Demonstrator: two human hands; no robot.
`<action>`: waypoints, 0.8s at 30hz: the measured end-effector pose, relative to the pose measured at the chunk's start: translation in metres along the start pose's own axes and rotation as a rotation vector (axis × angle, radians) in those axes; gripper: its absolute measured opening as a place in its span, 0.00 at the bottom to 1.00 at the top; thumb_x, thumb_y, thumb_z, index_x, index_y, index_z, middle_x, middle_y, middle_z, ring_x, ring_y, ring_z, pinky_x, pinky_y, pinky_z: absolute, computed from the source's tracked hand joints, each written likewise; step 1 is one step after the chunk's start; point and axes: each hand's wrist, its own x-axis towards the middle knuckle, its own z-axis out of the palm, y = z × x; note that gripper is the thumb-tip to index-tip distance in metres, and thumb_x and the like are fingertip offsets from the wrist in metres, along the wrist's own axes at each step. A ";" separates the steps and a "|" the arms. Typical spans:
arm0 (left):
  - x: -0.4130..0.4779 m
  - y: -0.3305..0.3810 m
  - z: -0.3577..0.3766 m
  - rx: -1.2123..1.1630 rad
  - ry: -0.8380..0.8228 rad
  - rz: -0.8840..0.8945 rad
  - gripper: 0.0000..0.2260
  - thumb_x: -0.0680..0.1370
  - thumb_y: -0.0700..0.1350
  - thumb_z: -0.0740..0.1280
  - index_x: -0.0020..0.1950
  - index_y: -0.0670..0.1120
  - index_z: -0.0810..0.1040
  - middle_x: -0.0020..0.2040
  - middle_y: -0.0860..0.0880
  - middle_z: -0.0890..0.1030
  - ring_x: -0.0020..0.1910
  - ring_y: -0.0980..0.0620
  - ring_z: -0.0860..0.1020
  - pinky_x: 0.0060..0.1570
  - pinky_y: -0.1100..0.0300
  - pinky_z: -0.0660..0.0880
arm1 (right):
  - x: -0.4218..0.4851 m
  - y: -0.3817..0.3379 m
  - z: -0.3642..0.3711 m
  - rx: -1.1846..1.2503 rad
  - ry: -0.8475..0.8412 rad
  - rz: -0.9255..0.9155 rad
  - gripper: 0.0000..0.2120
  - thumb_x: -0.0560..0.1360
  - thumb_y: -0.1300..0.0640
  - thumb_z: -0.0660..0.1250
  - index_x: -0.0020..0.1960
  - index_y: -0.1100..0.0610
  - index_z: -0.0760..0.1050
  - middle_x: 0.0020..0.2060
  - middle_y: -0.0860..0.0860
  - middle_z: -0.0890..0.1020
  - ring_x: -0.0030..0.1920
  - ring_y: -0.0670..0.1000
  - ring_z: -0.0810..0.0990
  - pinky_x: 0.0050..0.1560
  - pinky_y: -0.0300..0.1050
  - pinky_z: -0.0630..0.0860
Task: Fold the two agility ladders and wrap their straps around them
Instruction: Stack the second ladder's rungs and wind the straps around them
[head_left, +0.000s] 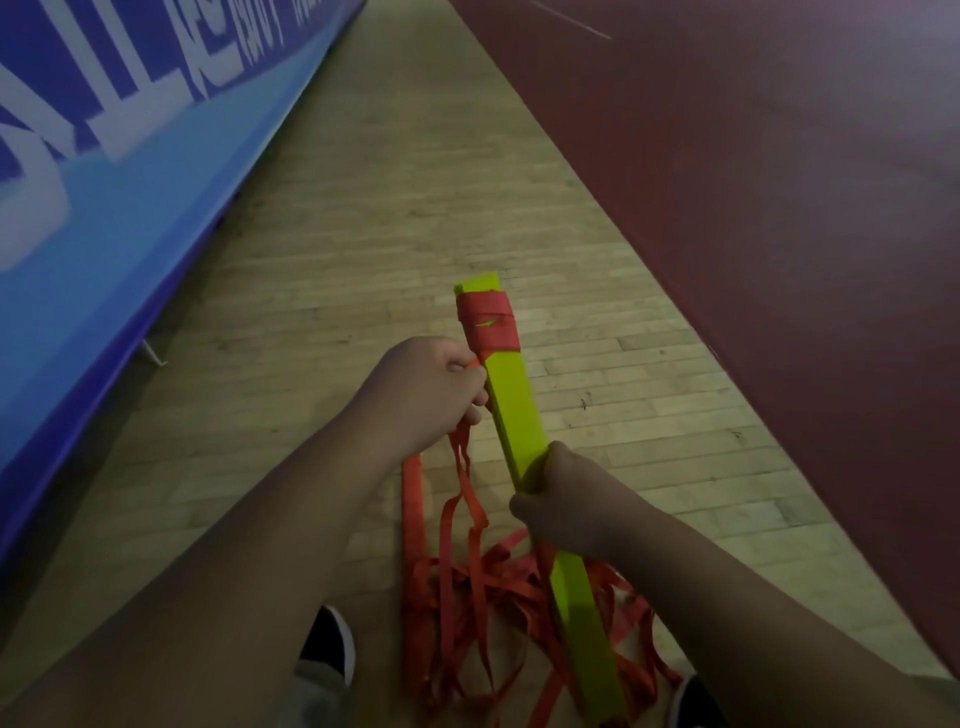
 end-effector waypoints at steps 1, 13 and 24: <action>0.000 0.000 0.001 0.015 0.006 -0.019 0.10 0.84 0.45 0.67 0.47 0.51 0.86 0.38 0.54 0.88 0.37 0.59 0.86 0.43 0.54 0.82 | -0.001 0.000 0.001 -0.006 -0.025 -0.032 0.19 0.82 0.49 0.72 0.65 0.54 0.68 0.56 0.51 0.78 0.52 0.52 0.80 0.38 0.43 0.72; 0.005 0.013 0.010 -0.026 0.128 -0.113 0.17 0.79 0.63 0.74 0.44 0.50 0.85 0.36 0.51 0.87 0.34 0.53 0.84 0.40 0.56 0.77 | -0.006 0.001 -0.001 0.047 0.197 -0.203 0.14 0.77 0.52 0.72 0.58 0.45 0.69 0.46 0.45 0.81 0.46 0.50 0.82 0.46 0.54 0.82; 0.014 0.010 0.004 -0.260 0.148 -0.015 0.07 0.81 0.50 0.76 0.51 0.48 0.87 0.39 0.49 0.88 0.39 0.51 0.88 0.49 0.46 0.87 | -0.013 -0.007 -0.011 0.164 0.233 -0.237 0.21 0.73 0.55 0.77 0.55 0.46 0.66 0.40 0.48 0.80 0.36 0.50 0.80 0.34 0.52 0.78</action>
